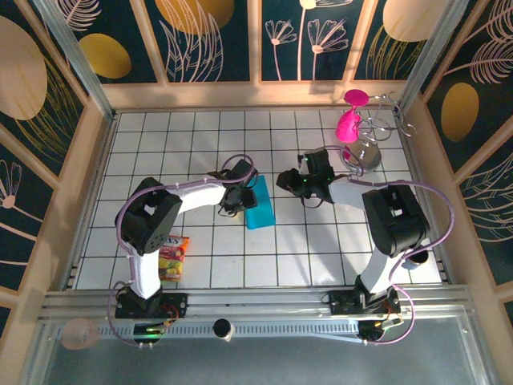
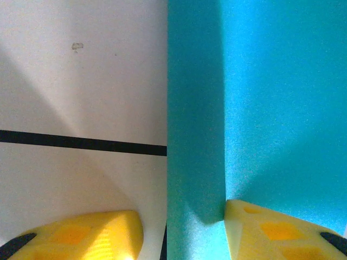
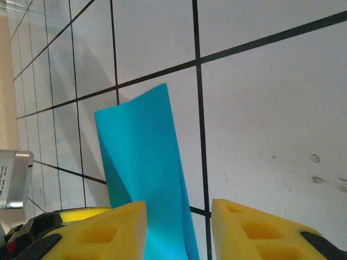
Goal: Fold a paper plane with a square sheet of paper (pick it up from the middle)
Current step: Rotate the square sheet of paper at the center of the table.
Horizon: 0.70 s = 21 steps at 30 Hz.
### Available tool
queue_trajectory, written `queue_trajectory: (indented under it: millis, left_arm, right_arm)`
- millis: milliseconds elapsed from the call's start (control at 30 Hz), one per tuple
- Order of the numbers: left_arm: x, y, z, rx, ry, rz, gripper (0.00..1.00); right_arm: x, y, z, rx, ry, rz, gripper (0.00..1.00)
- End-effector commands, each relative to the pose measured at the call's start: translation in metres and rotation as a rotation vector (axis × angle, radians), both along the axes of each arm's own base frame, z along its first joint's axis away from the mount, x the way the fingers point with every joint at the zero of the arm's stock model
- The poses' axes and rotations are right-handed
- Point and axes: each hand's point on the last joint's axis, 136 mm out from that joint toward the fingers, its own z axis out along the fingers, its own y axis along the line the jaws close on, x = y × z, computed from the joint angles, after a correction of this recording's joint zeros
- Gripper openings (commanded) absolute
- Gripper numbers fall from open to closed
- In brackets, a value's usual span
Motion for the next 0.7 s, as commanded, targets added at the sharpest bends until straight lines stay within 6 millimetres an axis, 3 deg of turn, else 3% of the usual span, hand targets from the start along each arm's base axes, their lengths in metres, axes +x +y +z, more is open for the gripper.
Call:
queue_trajectory:
  millis: [0,400,667]
  left_arm:
    - [-0.077,0.045,-0.178,0.152,0.278,-0.067,0.51]
    - [-0.071,0.042,-0.167,0.139,0.248,-0.064,0.52]
    - [-0.06,0.034,-0.151,0.112,0.207,-0.063,0.53]
  right_arm:
    - [0.003,0.011,0.003,0.019,-0.02,0.037,0.37]
    - [-0.01,0.032,0.011,0.113,-0.01,0.139,0.34]
    - [-0.023,0.052,0.001,0.094,0.03,0.207,0.21]
